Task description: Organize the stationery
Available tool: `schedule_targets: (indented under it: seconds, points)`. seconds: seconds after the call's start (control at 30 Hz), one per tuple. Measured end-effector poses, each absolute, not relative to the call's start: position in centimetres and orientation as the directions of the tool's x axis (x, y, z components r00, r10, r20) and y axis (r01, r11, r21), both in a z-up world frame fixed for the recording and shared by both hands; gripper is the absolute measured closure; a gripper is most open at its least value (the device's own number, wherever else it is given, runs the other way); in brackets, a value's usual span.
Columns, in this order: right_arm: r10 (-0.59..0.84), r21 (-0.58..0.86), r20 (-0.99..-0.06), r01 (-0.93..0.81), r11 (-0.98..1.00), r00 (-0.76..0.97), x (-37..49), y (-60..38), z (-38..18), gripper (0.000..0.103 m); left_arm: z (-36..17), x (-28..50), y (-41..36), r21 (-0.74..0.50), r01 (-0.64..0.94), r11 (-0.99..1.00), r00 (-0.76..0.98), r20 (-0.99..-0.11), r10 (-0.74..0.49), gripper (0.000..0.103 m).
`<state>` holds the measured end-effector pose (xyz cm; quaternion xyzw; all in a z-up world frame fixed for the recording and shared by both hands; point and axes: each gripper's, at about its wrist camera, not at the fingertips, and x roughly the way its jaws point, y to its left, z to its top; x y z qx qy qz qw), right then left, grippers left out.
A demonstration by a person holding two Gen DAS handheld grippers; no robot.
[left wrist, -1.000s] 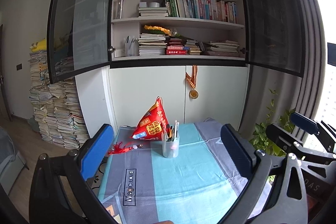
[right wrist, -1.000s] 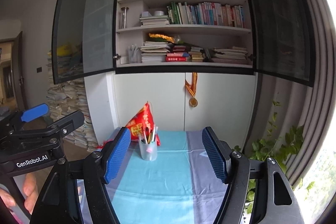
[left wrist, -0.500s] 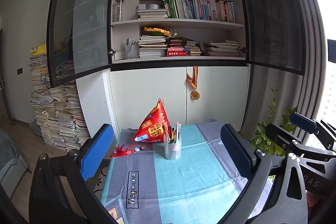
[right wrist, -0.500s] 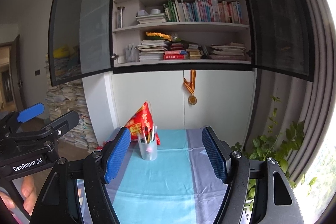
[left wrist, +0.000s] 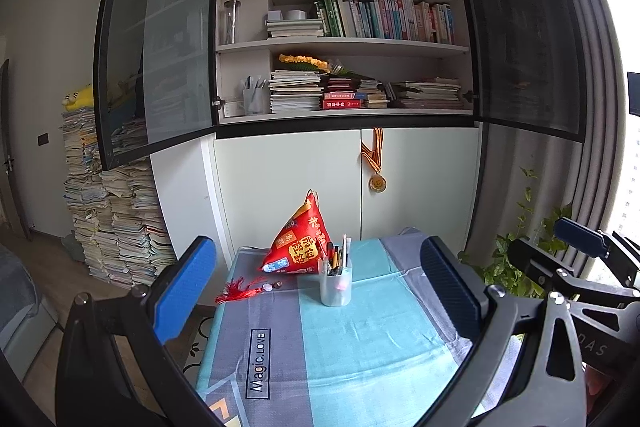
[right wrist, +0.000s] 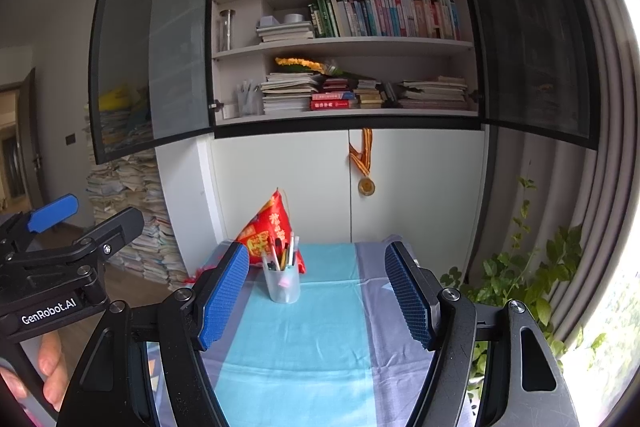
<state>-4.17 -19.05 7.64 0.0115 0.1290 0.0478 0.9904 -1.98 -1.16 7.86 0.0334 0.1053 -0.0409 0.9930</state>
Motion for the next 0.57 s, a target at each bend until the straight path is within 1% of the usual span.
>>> schedule_targets:
  seconds: [0.57]
  points:
    - [0.090,0.037,-0.258,-0.084,0.996,0.962,-4.10,-19.02,7.00,0.032,7.99,-2.06,-1.34,0.059,0.094,0.994,0.973,-0.215,-0.079,0.001]
